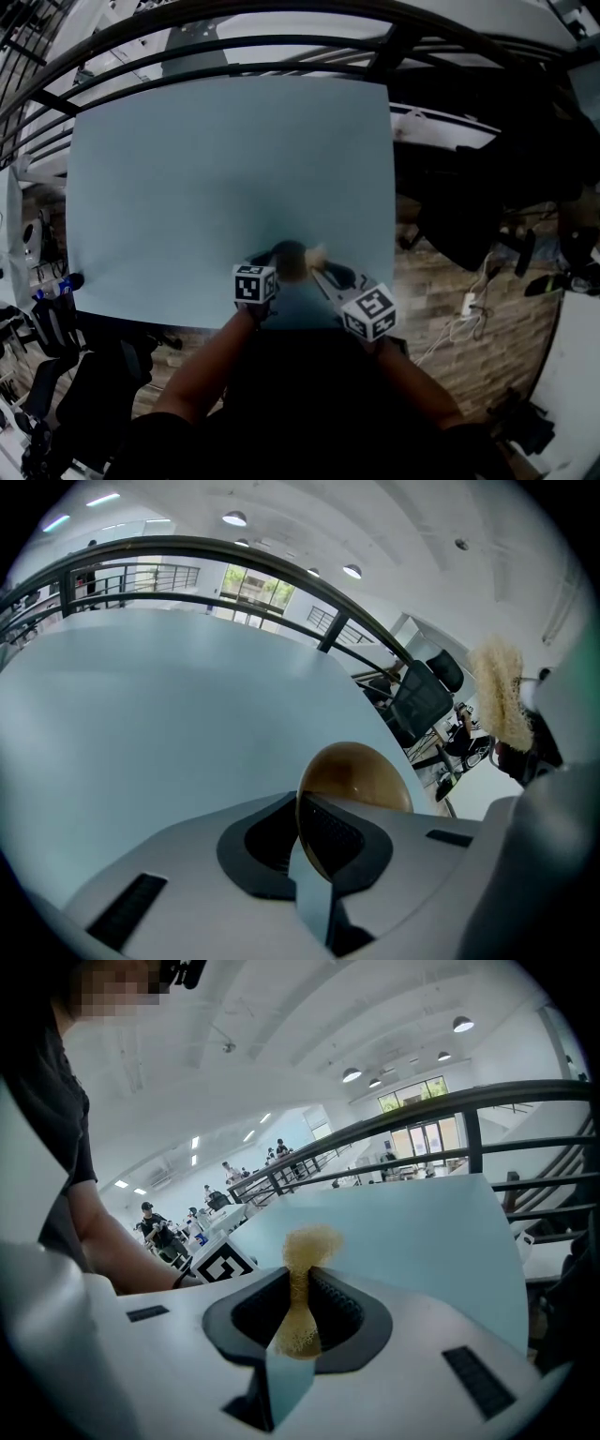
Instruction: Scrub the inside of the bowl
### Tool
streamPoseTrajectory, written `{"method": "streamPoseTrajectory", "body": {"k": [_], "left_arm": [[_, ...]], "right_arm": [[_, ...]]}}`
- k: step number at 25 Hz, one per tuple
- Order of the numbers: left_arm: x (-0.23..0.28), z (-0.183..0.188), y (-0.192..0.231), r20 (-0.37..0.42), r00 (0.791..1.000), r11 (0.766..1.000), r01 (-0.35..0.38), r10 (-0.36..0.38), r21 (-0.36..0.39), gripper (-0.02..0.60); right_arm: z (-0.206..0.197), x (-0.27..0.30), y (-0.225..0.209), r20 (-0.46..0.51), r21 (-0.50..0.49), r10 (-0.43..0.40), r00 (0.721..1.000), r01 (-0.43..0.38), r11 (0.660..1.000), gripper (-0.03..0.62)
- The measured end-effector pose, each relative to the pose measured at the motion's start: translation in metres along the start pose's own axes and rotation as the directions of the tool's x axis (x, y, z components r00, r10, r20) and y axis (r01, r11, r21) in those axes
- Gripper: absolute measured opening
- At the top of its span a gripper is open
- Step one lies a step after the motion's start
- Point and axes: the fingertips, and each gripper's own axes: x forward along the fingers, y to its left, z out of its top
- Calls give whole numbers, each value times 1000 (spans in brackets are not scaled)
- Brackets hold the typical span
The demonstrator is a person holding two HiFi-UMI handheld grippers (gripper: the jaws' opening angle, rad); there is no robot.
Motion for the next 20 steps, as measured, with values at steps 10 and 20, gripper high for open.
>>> {"method": "streamPoseTrajectory", "body": {"k": [10, 20], "left_arm": [[-37, 24, -43, 91, 995, 997, -52, 46, 65, 8], [-93, 57, -105, 227, 967, 977, -152, 115, 152, 8]], "right_arm": [[-8, -25, 1, -37, -93, -26, 999, 23, 995, 66], [-5, -50, 6, -84, -275, -108, 991, 81, 958, 66]]}}
